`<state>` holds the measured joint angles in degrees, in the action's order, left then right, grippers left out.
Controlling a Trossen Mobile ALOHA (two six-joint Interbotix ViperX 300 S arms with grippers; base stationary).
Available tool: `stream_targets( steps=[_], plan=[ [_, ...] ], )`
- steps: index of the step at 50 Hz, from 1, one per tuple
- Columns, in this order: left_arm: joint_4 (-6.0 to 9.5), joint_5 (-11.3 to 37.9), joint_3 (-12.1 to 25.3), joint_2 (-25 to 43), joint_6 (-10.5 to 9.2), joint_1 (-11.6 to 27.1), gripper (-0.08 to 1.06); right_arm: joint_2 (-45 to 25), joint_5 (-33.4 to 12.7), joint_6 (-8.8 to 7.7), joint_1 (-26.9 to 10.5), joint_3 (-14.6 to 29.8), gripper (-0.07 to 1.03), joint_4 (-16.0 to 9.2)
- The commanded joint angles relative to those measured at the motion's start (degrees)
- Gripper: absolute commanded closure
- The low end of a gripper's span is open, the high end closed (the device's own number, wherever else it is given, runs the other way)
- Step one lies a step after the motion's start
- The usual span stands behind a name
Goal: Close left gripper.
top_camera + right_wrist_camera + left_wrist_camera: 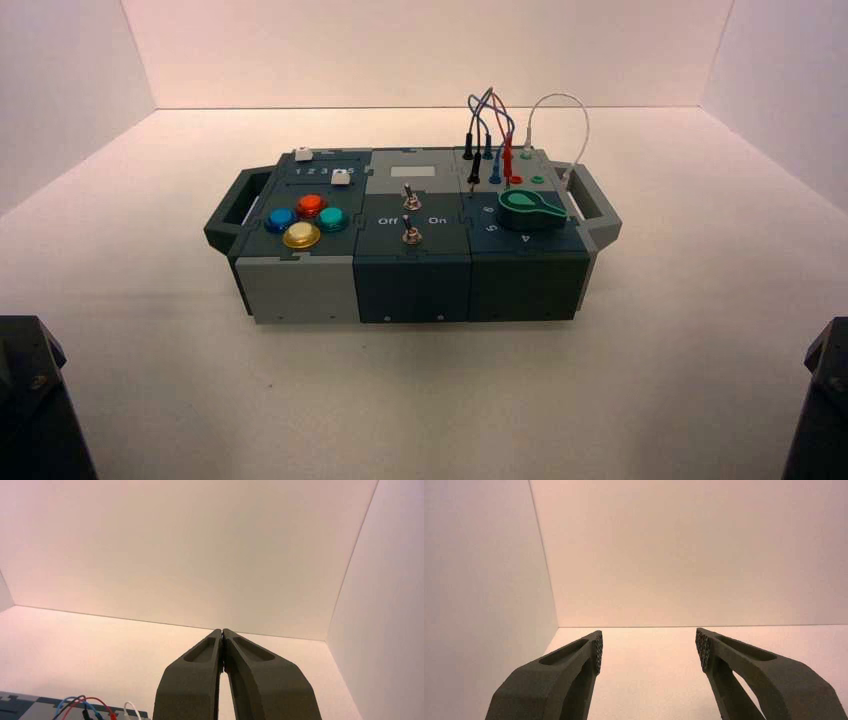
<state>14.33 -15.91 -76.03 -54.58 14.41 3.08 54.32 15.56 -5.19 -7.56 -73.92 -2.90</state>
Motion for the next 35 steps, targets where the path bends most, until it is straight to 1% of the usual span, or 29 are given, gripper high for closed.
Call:
stream_targets(
  steps=[1,30,32,35],
  plan=[
    [-0.09,-0.5,1.1,0.2,0.09,0.0,0.02,-0.3,0.4,0.09,0.2,0.9,0.99,0.0],
    [-0.09,-0.6,1.4,0.4,0.09,0.0,0.02,-0.2,0.4,0.09,0.2,1.0,0.99,0.0],
    [-0.09,-0.6,1.6,0.4,0.09,0.0,0.03,-0.2,0.4,0.09,0.2,1.0,0.99,0.0],
    [-0.09,-0.6,1.7,0.5,0.09,0.0,0.14,-0.2,0.4,0.09,0.3,0.9,0.99,0.0]
  ],
)
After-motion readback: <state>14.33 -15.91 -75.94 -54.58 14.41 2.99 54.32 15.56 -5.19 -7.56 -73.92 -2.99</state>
